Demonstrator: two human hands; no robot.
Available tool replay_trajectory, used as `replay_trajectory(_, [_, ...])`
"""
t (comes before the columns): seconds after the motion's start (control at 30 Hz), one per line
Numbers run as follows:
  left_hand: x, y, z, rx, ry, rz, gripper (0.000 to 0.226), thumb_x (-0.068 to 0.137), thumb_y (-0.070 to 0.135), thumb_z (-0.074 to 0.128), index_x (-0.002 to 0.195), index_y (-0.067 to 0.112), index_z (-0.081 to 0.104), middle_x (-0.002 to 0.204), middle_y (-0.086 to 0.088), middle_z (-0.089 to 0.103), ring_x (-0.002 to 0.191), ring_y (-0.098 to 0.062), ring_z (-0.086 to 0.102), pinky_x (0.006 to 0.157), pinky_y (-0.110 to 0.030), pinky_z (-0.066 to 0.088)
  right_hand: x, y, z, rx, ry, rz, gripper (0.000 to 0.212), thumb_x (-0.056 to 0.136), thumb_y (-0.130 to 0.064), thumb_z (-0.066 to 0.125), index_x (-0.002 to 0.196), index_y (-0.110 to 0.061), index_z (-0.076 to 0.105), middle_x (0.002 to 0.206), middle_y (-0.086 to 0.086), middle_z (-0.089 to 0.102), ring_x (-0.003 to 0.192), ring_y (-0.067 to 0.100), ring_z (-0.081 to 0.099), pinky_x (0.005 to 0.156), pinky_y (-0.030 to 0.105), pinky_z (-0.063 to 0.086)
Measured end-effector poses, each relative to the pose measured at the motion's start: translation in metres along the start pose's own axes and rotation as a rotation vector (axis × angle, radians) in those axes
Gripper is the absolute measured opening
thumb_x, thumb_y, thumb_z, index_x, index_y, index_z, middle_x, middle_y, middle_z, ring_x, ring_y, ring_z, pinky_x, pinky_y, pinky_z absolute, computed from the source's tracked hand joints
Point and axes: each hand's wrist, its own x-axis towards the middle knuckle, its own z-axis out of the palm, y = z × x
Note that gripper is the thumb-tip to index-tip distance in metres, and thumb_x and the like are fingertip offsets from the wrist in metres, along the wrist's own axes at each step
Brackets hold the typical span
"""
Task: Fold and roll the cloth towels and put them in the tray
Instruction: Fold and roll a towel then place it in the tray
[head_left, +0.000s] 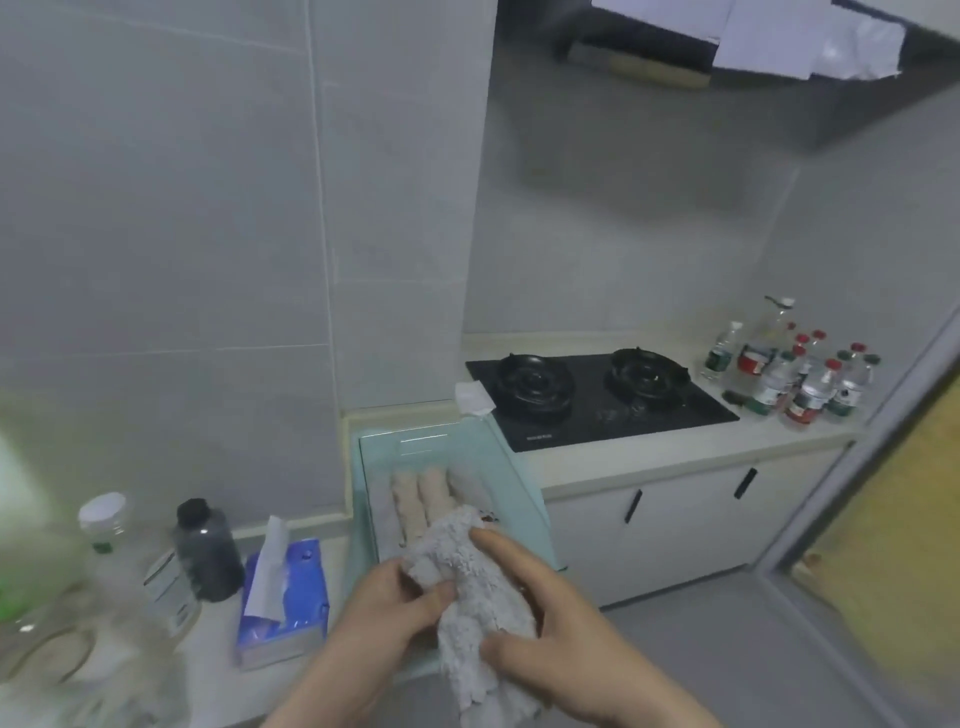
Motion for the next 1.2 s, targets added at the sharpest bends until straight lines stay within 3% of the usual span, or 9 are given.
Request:
replay_trajectory(0.1, [0.038, 0.0, 0.0, 0.068, 0.003, -0.138, 0.017, 0.086, 0.015, 0.068, 0.098, 0.004, 0.068, 0.092, -0.016, 0.074, 0.079, -0.027, 0.07, 0.075, -0.04, 0.058, 0.03, 0.018, -0.017, 0.024, 0.139, 0.095, 0.068, 0.077, -0.004, 0.06, 0.125, -0.05, 0.043, 0.128, -0.027, 0.053, 0.108, -0.013, 0.056, 0.084, 0.008, 0.045])
replay_trajectory(0.27, [0.116, -0.017, -0.02, 0.58, 0.085, 0.002, 0.032, 0.091, 0.045, 0.052, 0.089, 0.017, 0.068, 0.087, 0.003, 0.067, 0.077, -0.011, 0.06, 0.076, -0.035, 0.05, 0.084, 0.043, -0.072, -0.028, 0.389, 0.214, 0.071, 0.078, -0.002, 0.057, 0.13, -0.047, 0.041, 0.125, -0.023, 0.054, 0.104, -0.01, 0.057, 0.084, 0.019, 0.052])
replay_trajectory(0.4, [0.181, -0.037, -0.013, 1.367, -0.258, 0.364, 0.05, 0.087, 0.053, 0.026, 0.108, 0.023, 0.061, 0.107, 0.01, 0.06, 0.103, -0.008, 0.053, 0.089, -0.031, 0.045, 0.125, 0.06, -0.104, -0.047, 0.445, 0.236, 0.07, 0.078, -0.001, 0.056, 0.124, -0.051, 0.041, 0.124, -0.019, 0.055, 0.109, 0.003, 0.057, 0.082, 0.024, 0.055])
replay_trajectory(0.53, [0.251, -0.066, -0.002, 1.683, -0.617, 0.519, 0.036, 0.09, 0.039, 0.037, 0.098, 0.014, 0.061, 0.104, -0.006, 0.06, 0.104, -0.026, 0.053, 0.09, -0.04, 0.045, 0.165, 0.077, -0.127, -0.038, 0.405, 0.232, 0.069, 0.077, 0.001, 0.055, 0.12, -0.052, 0.045, 0.115, -0.028, 0.053, 0.098, -0.007, 0.057, 0.067, 0.023, 0.058])
replay_trajectory(0.63, [0.288, -0.09, -0.007, 1.888, -0.786, 0.427, 0.05, 0.09, 0.051, 0.028, 0.116, 0.02, 0.058, 0.119, -0.006, 0.059, 0.119, -0.03, 0.046, 0.103, -0.047, 0.033, 0.189, 0.092, -0.137, -0.07, 0.362, 0.259, 0.073, 0.076, -0.006, 0.056, 0.134, -0.048, 0.041, 0.125, -0.024, 0.048, 0.112, 0.008, 0.055, 0.085, 0.036, 0.056])
replay_trajectory(0.73, [0.307, -0.105, -0.012, 1.991, -0.841, 0.451, 0.052, 0.093, 0.052, 0.024, 0.112, 0.024, 0.063, 0.114, -0.004, 0.062, 0.123, -0.031, 0.045, 0.106, -0.054, 0.016, 0.202, 0.103, -0.138, -0.139, 0.317, 0.271, 0.074, 0.078, -0.009, 0.057, 0.138, -0.047, 0.036, 0.133, -0.023, 0.042, 0.125, 0.004, 0.045, 0.098, 0.024, 0.045])
replay_trajectory(0.83, [0.312, -0.101, 0.0, 1.962, -0.789, 0.48, 0.049, 0.092, 0.051, 0.028, 0.108, 0.021, 0.063, 0.11, -0.006, 0.064, 0.119, -0.03, 0.047, 0.11, -0.056, 0.005, 0.208, 0.109, -0.133, -0.118, 0.328, 0.318, 0.074, 0.076, -0.012, 0.058, 0.136, -0.049, 0.037, 0.135, -0.026, 0.039, 0.124, 0.008, 0.047, 0.092, 0.041, 0.054])
replay_trajectory(1.0, [0.307, -0.11, 0.005, 1.966, -0.734, 0.092, 0.07, 0.081, 0.073, 0.024, 0.137, 0.034, 0.039, 0.135, -0.013, 0.047, 0.132, -0.036, 0.032, 0.101, -0.069, -0.012, 0.214, 0.111, -0.117, -0.092, 0.388, 0.36, 0.076, 0.071, -0.015, 0.056, 0.134, -0.053, 0.037, 0.135, -0.024, 0.042, 0.12, 0.014, 0.054, 0.088, 0.048, 0.055])
replay_trajectory(1.2, [0.296, -0.122, 0.019, 1.926, -0.632, 0.048, 0.071, 0.088, 0.057, 0.026, 0.149, 0.04, -0.006, 0.161, -0.007, 0.007, 0.145, -0.04, -0.004, 0.097, -0.068, -0.026, 0.223, 0.11, -0.102, -0.201, 0.397, 0.356, 0.076, 0.079, -0.009, 0.058, 0.144, -0.038, 0.033, 0.133, -0.022, 0.039, 0.123, -0.002, 0.04, 0.105, 0.022, 0.039])
